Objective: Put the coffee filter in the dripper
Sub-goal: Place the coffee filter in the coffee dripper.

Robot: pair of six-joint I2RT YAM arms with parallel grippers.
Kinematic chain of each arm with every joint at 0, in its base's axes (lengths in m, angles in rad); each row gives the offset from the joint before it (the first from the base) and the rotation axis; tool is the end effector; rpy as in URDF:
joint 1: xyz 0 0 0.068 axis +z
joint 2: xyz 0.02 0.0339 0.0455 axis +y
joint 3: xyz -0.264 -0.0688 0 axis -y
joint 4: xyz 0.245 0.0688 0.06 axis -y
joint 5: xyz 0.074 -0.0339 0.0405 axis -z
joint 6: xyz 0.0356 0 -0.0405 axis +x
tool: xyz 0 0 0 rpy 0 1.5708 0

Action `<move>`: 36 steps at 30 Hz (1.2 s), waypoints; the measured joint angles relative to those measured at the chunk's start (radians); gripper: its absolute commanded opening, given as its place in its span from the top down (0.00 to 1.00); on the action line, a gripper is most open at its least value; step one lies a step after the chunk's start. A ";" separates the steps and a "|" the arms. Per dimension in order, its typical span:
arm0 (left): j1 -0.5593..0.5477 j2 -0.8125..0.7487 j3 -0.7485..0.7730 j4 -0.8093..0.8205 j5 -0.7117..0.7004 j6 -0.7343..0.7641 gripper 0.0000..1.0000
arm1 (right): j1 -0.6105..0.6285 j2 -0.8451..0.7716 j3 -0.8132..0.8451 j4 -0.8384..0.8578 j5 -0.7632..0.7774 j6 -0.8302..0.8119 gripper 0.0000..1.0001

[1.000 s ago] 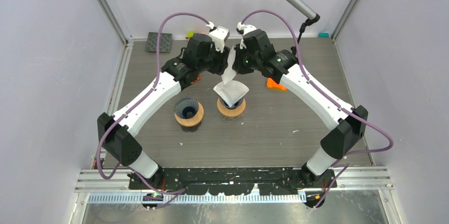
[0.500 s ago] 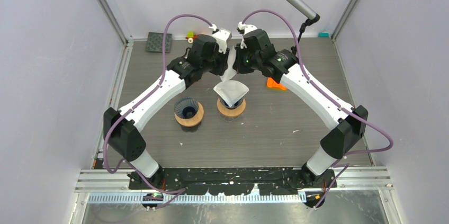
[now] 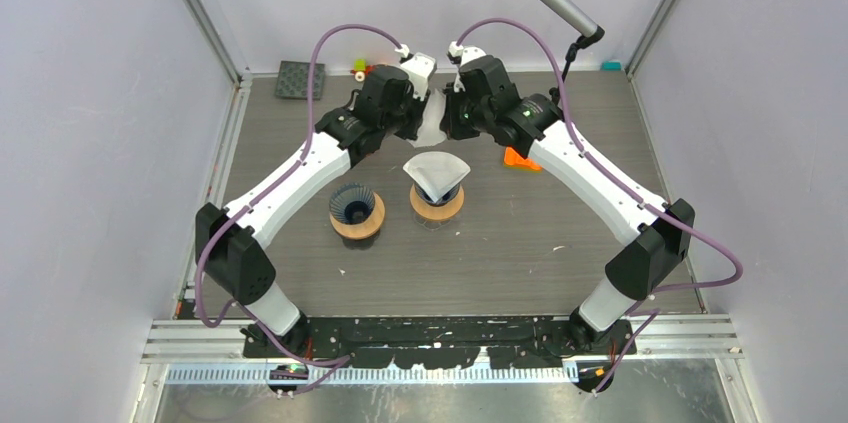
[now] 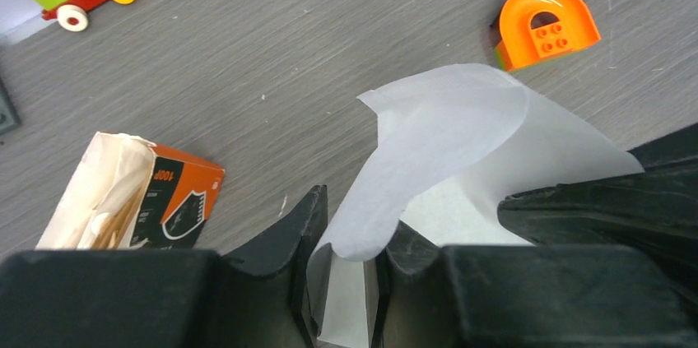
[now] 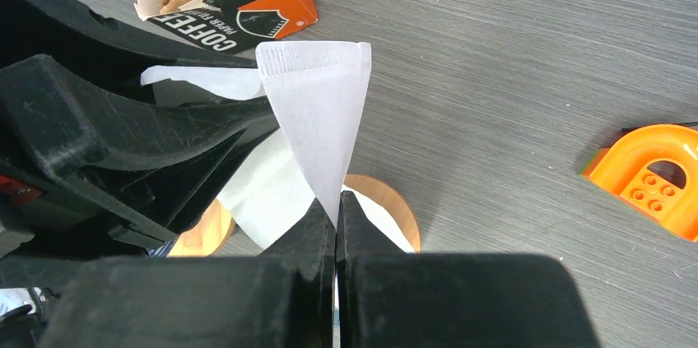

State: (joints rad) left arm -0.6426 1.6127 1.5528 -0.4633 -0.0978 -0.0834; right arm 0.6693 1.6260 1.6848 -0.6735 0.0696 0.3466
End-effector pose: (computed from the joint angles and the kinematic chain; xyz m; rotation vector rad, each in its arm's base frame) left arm 0.3015 -0.2213 0.3678 0.5245 2.0428 -0.3359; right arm 0.2879 0.2246 0.3882 -0.3182 2.2050 0.4936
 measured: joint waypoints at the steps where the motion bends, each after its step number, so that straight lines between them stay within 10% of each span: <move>1: 0.000 0.000 0.000 0.001 -0.008 0.010 0.75 | 0.002 0.000 0.000 0.000 0.003 0.000 0.99; 19: 0.000 -0.060 -0.040 0.010 -0.047 0.045 0.54 | 0.015 0.008 0.000 0.000 0.023 -0.006 0.96; 36: 0.000 -0.115 -0.068 0.025 -0.006 0.044 1.00 | 0.015 0.013 0.000 0.000 -0.027 -0.003 0.82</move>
State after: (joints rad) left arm -0.6422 1.4979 1.4849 -0.4385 -0.1036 -0.0391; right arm 0.6846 1.6390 1.6848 -0.6731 0.0425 0.3435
